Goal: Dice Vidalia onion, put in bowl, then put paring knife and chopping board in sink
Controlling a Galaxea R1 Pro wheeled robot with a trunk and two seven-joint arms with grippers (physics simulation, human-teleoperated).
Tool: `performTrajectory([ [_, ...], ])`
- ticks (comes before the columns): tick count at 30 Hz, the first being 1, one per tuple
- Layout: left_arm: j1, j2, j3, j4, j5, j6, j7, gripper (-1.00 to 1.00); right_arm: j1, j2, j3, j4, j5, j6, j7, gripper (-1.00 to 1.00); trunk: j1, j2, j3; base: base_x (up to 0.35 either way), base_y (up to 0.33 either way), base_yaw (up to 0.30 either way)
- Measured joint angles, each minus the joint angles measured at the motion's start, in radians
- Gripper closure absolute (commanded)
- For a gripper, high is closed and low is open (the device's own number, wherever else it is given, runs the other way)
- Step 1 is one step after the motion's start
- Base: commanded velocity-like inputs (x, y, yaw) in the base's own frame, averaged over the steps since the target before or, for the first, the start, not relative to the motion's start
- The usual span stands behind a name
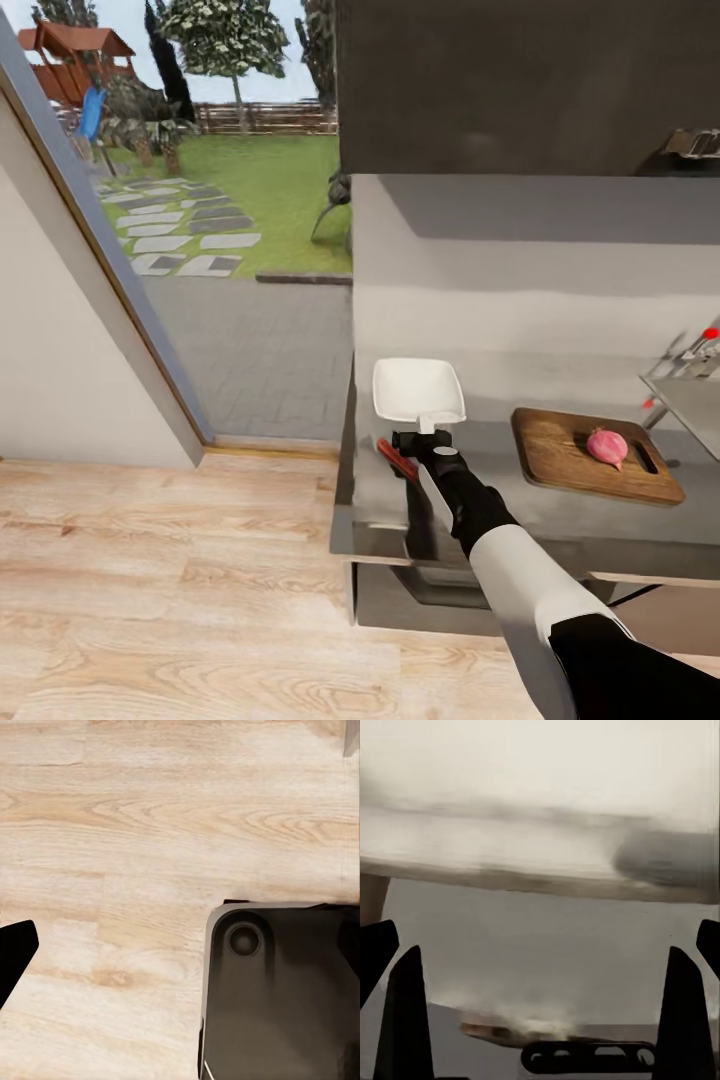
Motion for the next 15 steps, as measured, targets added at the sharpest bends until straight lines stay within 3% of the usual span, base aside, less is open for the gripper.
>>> performTrajectory([
  [8, 0.000, 0.000, 0.000, 0.000, 0.000, 0.000, 0.000, -1.00, 0.000, 0.000, 0.000, 0.000, 0.000, 0.001, 0.000, -1.00, 0.000, 0.000, 0.000, 0.014, 0.010, 0.000],
  [15, 0.000, 0.000, 0.000, 0.000, 0.000, 0.000, 0.000, -1.00, 0.000, 0.000, 0.000, 0.001, 0.000, 0.001, 0.000, -1.00, 0.000, 0.000, 0.000, -0.080, 0.000, 0.000],
])
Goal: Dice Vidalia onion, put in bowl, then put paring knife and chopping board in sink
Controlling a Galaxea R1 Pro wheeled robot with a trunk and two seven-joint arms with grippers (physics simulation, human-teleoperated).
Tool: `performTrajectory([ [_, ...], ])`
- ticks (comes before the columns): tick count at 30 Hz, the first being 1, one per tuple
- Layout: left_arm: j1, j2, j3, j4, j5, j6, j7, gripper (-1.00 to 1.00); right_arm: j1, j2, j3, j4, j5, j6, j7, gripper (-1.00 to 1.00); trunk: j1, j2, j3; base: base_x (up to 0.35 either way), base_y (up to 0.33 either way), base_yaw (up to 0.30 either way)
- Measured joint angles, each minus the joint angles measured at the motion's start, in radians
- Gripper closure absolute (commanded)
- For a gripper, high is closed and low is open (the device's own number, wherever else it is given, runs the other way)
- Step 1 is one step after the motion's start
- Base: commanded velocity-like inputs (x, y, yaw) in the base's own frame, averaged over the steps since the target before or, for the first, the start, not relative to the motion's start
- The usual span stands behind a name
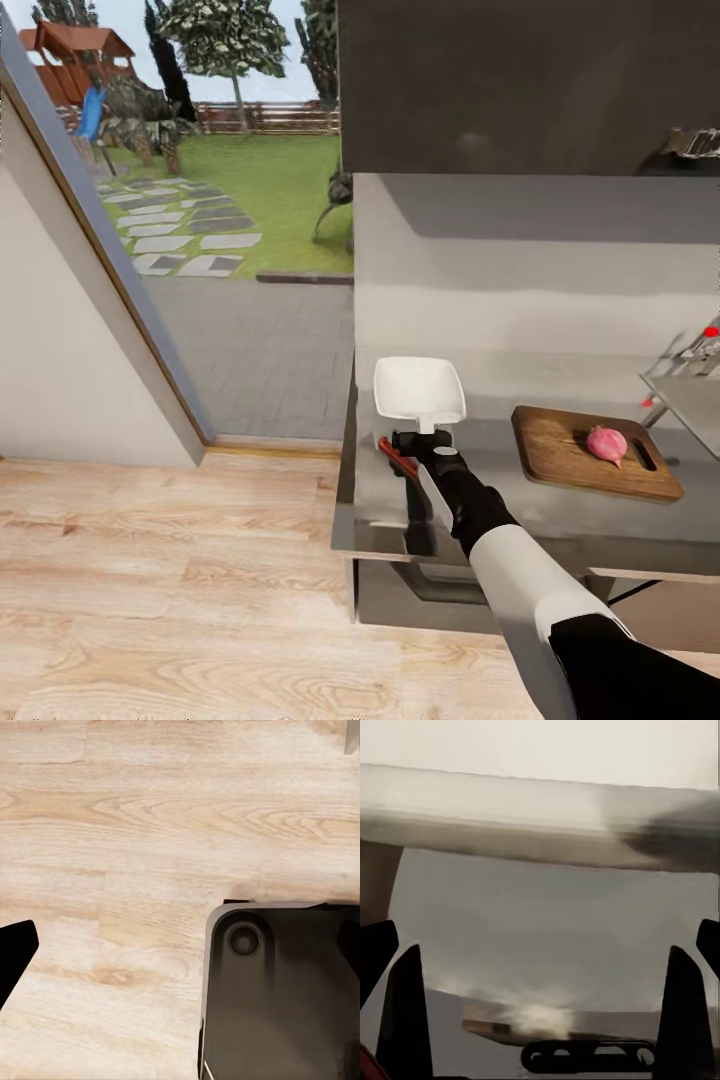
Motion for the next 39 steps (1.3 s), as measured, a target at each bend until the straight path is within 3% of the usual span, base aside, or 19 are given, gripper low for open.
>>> performTrajectory([
  [19, 0.000, 0.000, 0.000, 0.000, 0.000, 0.000, 0.000, -1.00, 0.000, 0.000, 0.001, 0.005, 0.003, -0.001, 0.001, -1.00, 0.000, 0.000, 0.000, -0.011, 0.001, 0.000],
  [28, 0.000, 0.000, 0.000, -0.002, 0.000, 0.000, 0.001, -1.00, 0.000, 0.000, 0.001, 0.013, 0.004, -0.005, -0.001, -1.00, -0.001, 0.000, 0.000, 0.000, 0.173, 0.000],
  [39, 0.000, 0.000, 0.001, -0.002, 0.000, 0.000, 0.001, -1.00, 0.000, 0.000, 0.001, 0.013, 0.003, -0.006, -0.001, -1.00, 0.000, 0.000, 0.000, 0.000, 0.017, 0.000],
])
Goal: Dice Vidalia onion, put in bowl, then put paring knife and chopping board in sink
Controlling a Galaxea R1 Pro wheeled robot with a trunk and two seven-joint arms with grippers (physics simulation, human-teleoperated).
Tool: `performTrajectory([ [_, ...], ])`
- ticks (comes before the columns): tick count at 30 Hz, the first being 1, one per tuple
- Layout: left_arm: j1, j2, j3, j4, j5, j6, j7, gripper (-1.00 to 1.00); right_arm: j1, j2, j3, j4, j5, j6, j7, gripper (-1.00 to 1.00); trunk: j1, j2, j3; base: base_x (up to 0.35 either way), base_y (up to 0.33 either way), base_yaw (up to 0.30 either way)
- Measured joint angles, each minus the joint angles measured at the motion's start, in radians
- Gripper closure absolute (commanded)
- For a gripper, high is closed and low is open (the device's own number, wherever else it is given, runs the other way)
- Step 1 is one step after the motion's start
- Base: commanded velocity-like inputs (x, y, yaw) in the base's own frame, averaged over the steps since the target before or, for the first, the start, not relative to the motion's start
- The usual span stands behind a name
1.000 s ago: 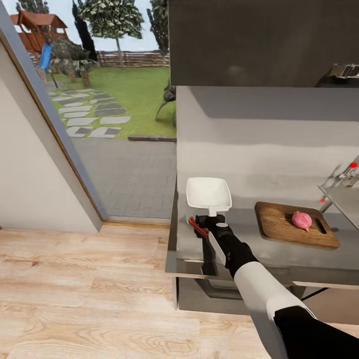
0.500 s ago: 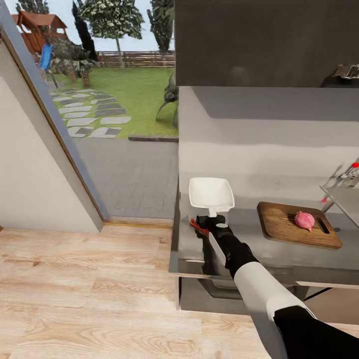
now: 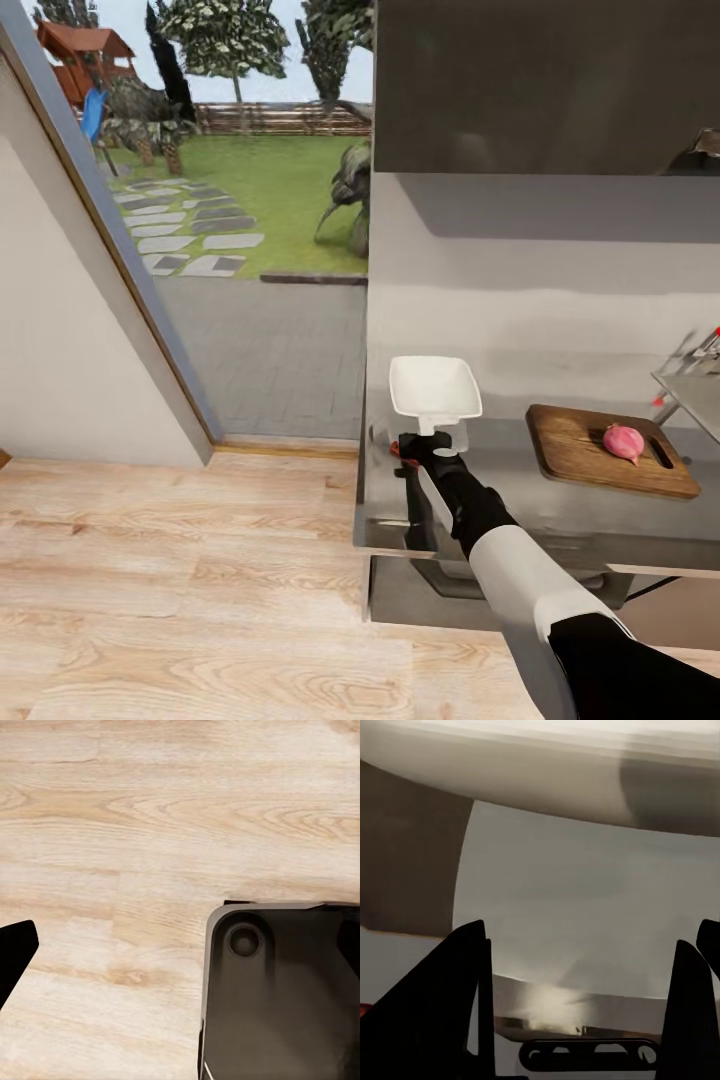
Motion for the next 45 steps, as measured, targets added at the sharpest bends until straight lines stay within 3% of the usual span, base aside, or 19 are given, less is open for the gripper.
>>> performTrajectory([
  [19, 0.000, 0.000, -0.001, -0.001, 0.000, 0.000, 0.000, -1.00, 0.000, 0.000, 0.003, 0.000, 0.000, -0.005, 0.001, -1.00, 0.000, 0.000, 0.000, -0.103, 0.000, 0.000],
  [27, 0.000, 0.000, -0.001, -0.002, 0.000, 0.000, 0.000, -1.00, 0.000, 0.000, 0.004, 0.002, 0.001, -0.068, 0.003, -1.00, 0.000, 0.000, 0.000, -0.011, 0.000, 0.000],
  [40, 0.000, 0.000, -0.001, -0.002, 0.000, 0.000, -0.001, -1.00, 0.001, 0.000, 0.008, 0.002, 0.002, -0.077, 0.007, -1.00, 0.000, 0.000, 0.000, 0.000, 0.000, 0.000],
  [43, 0.000, 0.000, 0.000, -0.002, 0.000, 0.000, 0.000, -1.00, 0.000, 0.000, 0.022, 0.002, 0.002, -0.077, 0.008, -1.00, 0.000, 0.000, 0.000, 0.000, 0.000, 0.000],
  [45, 0.000, 0.000, 0.000, -0.002, 0.000, 0.000, 0.000, -1.00, 0.000, 0.000, 0.057, 0.002, 0.002, -0.077, 0.008, -1.00, 0.000, 0.000, 0.000, 0.000, 0.000, 0.000],
])
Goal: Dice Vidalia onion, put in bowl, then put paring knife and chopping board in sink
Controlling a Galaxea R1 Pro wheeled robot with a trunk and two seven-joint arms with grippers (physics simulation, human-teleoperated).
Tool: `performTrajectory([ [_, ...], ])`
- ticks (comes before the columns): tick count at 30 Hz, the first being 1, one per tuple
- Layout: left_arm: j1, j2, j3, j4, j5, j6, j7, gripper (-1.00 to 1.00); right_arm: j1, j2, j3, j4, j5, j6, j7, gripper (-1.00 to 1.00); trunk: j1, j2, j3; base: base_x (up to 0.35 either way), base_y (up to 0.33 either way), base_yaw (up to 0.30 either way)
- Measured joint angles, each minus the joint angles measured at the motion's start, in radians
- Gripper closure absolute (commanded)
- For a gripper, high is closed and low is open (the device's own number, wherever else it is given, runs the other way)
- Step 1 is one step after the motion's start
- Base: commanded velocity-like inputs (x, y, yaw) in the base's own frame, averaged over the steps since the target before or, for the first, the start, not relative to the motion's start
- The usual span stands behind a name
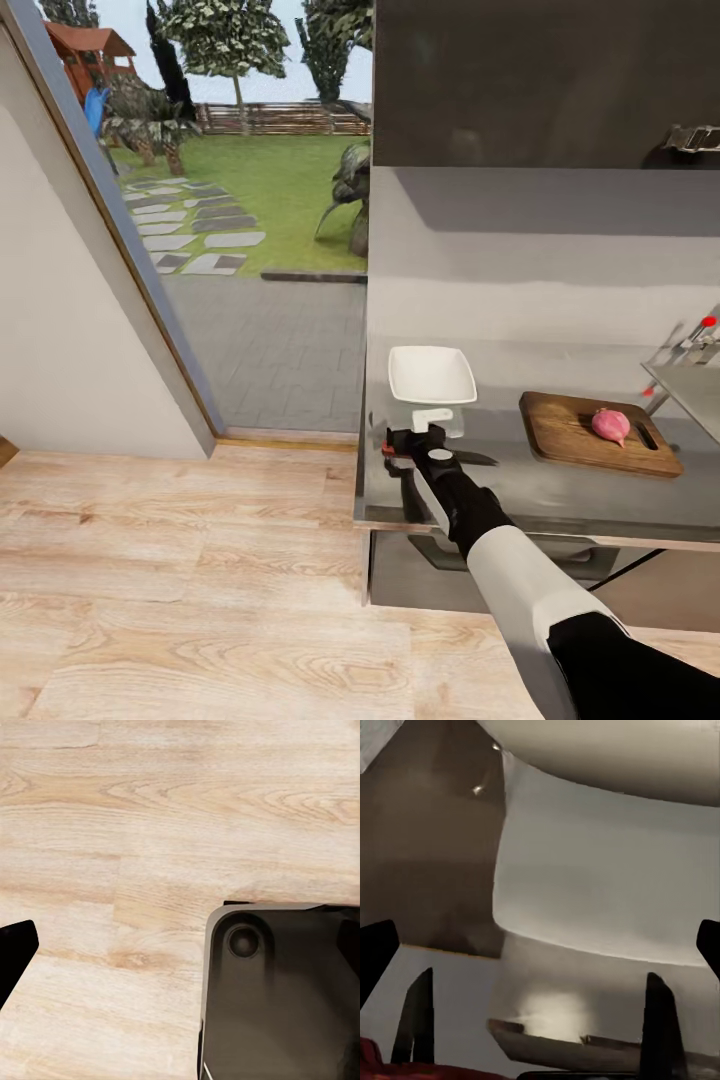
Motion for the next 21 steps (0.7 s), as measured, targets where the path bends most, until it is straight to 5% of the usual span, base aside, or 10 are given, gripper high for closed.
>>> performTrajectory([
  [6, 0.000, 0.000, 0.000, 0.000, 0.000, 0.000, 0.000, -1.00, 0.000, 0.000, 0.068, 0.000, 0.000, 0.001, -0.001, -1.00, 0.000, 0.000, 0.000, 0.000, 0.000, 0.000],
  [21, 0.000, 0.000, 0.000, 0.000, 0.000, 0.000, 0.000, -1.00, 0.000, 0.000, 0.078, 0.000, 0.000, 0.002, -0.001, -1.00, 0.000, 0.000, 0.000, 0.000, 0.000, 0.000],
])
